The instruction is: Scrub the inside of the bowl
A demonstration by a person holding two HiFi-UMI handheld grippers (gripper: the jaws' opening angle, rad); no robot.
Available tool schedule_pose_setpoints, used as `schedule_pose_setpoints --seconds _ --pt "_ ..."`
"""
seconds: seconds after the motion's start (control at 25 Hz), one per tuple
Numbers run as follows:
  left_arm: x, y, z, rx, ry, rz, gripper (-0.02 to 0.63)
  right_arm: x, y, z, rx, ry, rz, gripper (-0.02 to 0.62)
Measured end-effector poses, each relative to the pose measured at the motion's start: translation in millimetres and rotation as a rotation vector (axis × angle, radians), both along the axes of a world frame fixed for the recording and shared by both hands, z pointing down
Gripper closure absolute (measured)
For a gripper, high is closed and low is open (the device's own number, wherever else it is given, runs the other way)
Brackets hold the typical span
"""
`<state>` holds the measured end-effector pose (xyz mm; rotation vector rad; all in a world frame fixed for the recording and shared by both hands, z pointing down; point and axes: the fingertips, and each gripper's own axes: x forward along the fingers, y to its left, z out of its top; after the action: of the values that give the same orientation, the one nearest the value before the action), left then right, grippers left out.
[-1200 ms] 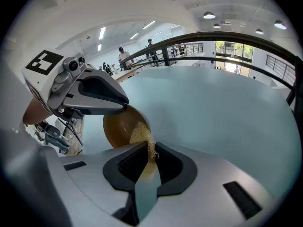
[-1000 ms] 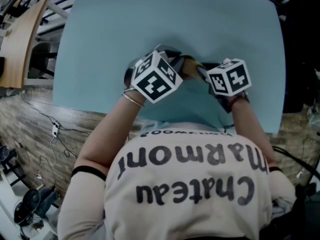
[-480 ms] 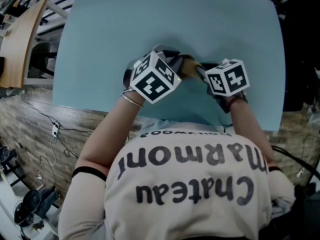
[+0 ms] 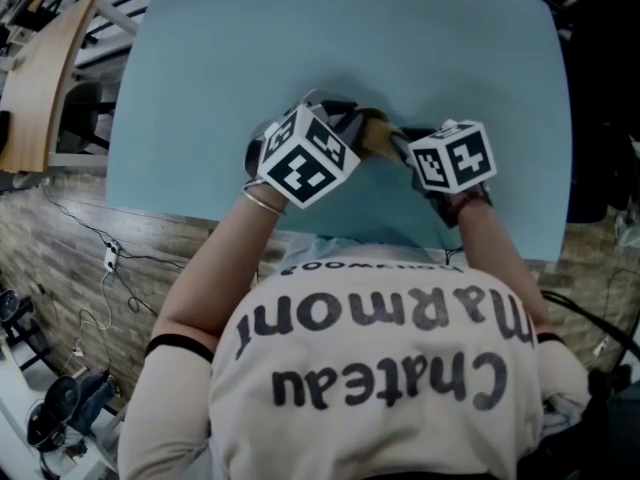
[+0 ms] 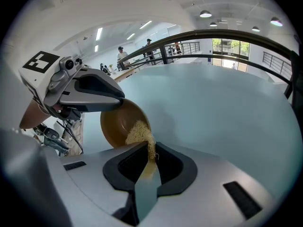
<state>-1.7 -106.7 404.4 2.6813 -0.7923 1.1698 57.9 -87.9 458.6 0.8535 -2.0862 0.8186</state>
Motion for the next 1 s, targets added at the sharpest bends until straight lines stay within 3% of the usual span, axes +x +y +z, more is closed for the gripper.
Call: schedule_pose_setpoints --seconds 0.56,1.0 --pt "-7.1 3.6 0.9 -0.004 0.024 -0.038 0.575 -1.2 4.4 4.0 -0.005 0.006 0.013 0.526" --pt "-10.4 -1.6 -0.2 0.008 0.057 -0.094 0.581 -6.3 7.0 8.5 -0.054 -0.062 0.1 0.526"
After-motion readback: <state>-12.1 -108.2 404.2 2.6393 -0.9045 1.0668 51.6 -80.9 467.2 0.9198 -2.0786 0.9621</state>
